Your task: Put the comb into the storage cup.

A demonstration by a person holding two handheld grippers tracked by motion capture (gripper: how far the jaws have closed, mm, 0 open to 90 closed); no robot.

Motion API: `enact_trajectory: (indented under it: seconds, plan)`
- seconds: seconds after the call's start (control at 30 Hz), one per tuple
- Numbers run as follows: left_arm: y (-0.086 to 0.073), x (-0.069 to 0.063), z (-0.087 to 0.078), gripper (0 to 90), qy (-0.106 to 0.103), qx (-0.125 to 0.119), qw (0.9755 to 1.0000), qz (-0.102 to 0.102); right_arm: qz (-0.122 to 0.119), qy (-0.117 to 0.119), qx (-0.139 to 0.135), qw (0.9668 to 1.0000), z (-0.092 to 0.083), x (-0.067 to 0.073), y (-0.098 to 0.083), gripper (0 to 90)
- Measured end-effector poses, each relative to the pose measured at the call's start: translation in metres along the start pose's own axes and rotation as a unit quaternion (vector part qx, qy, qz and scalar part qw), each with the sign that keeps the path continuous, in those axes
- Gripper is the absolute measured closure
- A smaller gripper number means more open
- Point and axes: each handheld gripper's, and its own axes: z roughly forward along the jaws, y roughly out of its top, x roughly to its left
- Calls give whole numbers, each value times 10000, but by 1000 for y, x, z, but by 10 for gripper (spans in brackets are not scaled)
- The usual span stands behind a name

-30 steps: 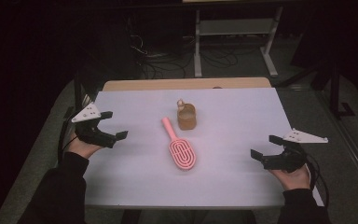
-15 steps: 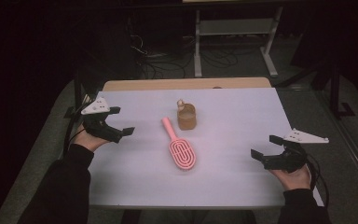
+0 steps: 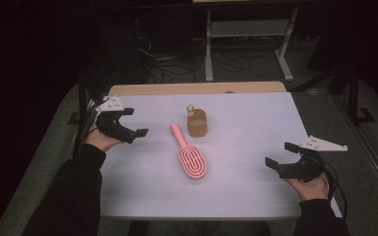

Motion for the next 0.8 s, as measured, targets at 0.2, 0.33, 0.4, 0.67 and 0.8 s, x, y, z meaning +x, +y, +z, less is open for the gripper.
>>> enact_trajectory:
  seconds: [0.2,0.33,0.4,0.67,0.8]
  plan:
    - [6,3,14,1,-26,56,10000,15,11,10,0,10000,0,0,0,0]
    - [12,5,23,1,-27,103,9999,49,19,8,-17,10000,0,0,0,0]
    - [14,5,29,1,-26,151,9999,71,77,11,-51,10000,-1,0,0,0]
    - [18,6,55,1,-103,321,9994,65,19,61,-35,10000,1,2,1,0]
    - [19,7,66,1,-131,346,9993,2,56,49,-91,9999,0,1,1,0]
